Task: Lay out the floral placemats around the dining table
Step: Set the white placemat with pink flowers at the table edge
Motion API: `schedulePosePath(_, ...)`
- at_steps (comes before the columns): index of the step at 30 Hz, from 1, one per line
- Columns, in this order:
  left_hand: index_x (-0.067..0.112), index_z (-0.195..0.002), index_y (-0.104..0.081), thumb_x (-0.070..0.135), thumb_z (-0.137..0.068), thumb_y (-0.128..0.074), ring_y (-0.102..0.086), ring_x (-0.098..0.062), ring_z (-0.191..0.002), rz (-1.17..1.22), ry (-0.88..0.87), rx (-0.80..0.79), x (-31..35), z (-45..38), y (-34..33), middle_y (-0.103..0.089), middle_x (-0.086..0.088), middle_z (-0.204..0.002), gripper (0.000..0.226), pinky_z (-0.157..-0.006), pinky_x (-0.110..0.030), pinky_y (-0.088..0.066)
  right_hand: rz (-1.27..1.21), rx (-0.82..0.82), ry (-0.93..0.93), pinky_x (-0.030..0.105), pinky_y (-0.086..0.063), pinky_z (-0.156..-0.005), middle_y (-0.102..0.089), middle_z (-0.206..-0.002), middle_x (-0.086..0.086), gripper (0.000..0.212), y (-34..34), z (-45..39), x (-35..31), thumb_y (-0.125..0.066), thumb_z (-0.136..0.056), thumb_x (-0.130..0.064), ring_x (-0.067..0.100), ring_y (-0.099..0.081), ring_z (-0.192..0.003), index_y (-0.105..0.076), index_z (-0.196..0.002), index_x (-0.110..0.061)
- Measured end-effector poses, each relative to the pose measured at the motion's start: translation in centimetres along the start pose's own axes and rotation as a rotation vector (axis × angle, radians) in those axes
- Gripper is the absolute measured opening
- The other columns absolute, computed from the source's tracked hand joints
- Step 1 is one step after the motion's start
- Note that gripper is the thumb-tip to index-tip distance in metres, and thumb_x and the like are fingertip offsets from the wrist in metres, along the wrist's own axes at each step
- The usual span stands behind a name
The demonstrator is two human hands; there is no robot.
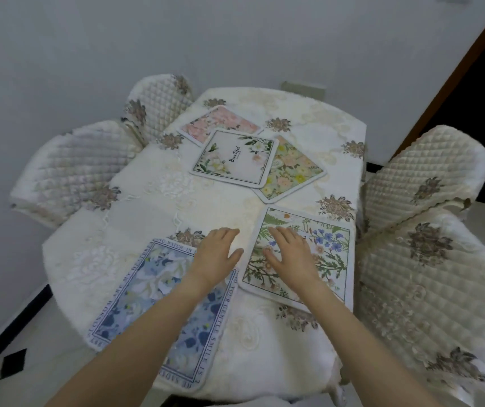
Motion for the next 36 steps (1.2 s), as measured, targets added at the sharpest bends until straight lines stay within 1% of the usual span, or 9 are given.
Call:
schedulePosePath(3,0.013,-0.133,-0.047,0.035,-0.091,-0.053,-0.049,-0.027,-0.116,0.008,0.045,0.033,-3.2,0.8,2.4,-0.056,-0.007,-0.128,0.047,-0.096,-0.039,-0.043,0.006,-0.008,0.041,0.045,-0.026,-0.113,-0.039,-0.148,0.003,0.055,-0.9,-1.4,-3.2,-0.046,-0.093,-0.043,0.024,-0.029,-0.139,-0.035,-0.142,-0.023)
schedulePosePath(7,0.014,-0.133,-0.047,0.035,-0.092,-0.051,-0.049,-0.026,-0.118,0.019,0.07,0.022,-8.0,1.3,4.3,-0.056,-0.005,-0.128,0.046,-0.094,-0.038,-0.043,0.038,-0.019,0.046,0.042,-0.024,-0.113,-0.038,-0.149,0.003,0.054,-3.4,-2.8,-6.9,-0.045,-0.095,-0.043,0.025,-0.028,-0.14,-0.034,-0.143,-0.023)
schedulePosePath(12,0.013,-0.136,-0.044,0.037,-0.093,-0.049,-0.044,-0.025,-0.125,0.014,0.022,-0.034,-14.7,0.5,6.5,-0.051,-0.006,-0.136,0.049,-0.102,-0.037,-0.038,0.041,-0.028,-0.031,0.041,-0.022,-0.115,-0.035,-0.151,0.004,0.054,-6.9,-5.2,-11.6,-0.043,-0.096,-0.042,0.025,-0.025,-0.142,-0.032,-0.144,-0.022)
schedulePosePath(17,0.015,-0.136,-0.044,0.039,-0.093,-0.05,-0.044,-0.024,-0.124,0.023,-0.061,-0.077,-20.4,-0.6,9.1,-0.051,-0.005,-0.136,0.05,-0.101,-0.036,-0.039,0.018,-0.011,-0.14,0.042,-0.024,-0.115,-0.034,-0.152,0.003,0.054,-9.1,-7.6,-16.3,-0.042,-0.096,-0.044,0.025,-0.025,-0.141,-0.032,-0.144,-0.023)
schedulePosePath(21,0.015,-0.136,-0.044,0.038,-0.092,-0.051,-0.044,-0.024,-0.124,0.026,-0.108,-0.097,-22.8,-2.7,10.8,-0.051,-0.004,-0.136,0.05,-0.101,-0.034,-0.037,0.019,0.022,-0.194,0.042,-0.026,-0.114,-0.036,-0.151,0.005,0.053,-9.1,-9.5,-18.5,-0.045,-0.095,-0.041,0.025,-0.028,-0.14,-0.033,-0.143,-0.022)
schedulePosePath(24,0.016,-0.135,-0.044,0.038,-0.091,-0.053,-0.043,-0.025,-0.125,0.037,-0.137,-0.118,-23.2,-5.0,11.2,-0.05,-0.004,-0.137,0.05,-0.102,-0.036,-0.038,0.044,0.032,-0.224,0.042,-0.027,-0.113,-0.035,-0.151,0.005,0.054,-8.6,-11.0,-18.5,-0.045,-0.095,-0.042,0.025,-0.028,-0.14,-0.032,-0.143,-0.022)
schedulePosePath(28,0.015,-0.137,-0.042,0.039,-0.091,-0.053,-0.042,-0.024,-0.127,0.041,-0.158,-0.155,-22.9,-9.8,9.9,-0.049,-0.004,-0.138,0.053,-0.103,-0.036,-0.037,0.065,0.057,-0.228,0.043,-0.029,-0.112,-0.036,-0.15,0.006,0.054,-7.2,-14.7,-16.5,-0.044,-0.095,-0.042,0.025,-0.03,-0.139,-0.033,-0.143,-0.021)
schedulePosePath(31,0.015,-0.139,-0.039,0.04,-0.091,-0.052,-0.04,-0.025,-0.127,0.017,-0.179,-0.183,-22.1,-14.2,8.1,-0.048,-0.004,-0.138,0.055,-0.102,-0.035,-0.036,0.079,0.081,-0.219,0.043,-0.031,-0.111,-0.038,-0.148,0.006,0.054,-5.9,-18.5,-13.7,-0.047,-0.094,-0.04,0.025,-0.032,-0.137,-0.035,-0.142,-0.02)
schedulePosePath(36,0.017,-0.138,-0.039,0.04,-0.091,-0.052,-0.041,-0.024,-0.126,0.004,-0.17,-0.166,-21.3,-22.5,5.6,-0.049,-0.004,-0.137,0.054,-0.101,-0.036,-0.039,0.095,0.117,-0.224,0.044,-0.032,-0.11,-0.04,-0.148,0.008,0.053,-4.5,-25.2,-8.1,-0.049,-0.093,-0.038,0.025,-0.033,-0.137,-0.037,-0.141,-0.019)
Point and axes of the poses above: each hand's wrist, its own z-axis away from the middle knuckle, its own y-axis out of the back of the hand, x = y × z, the point moved 10 cm from there along -z, towards the middle knuckle
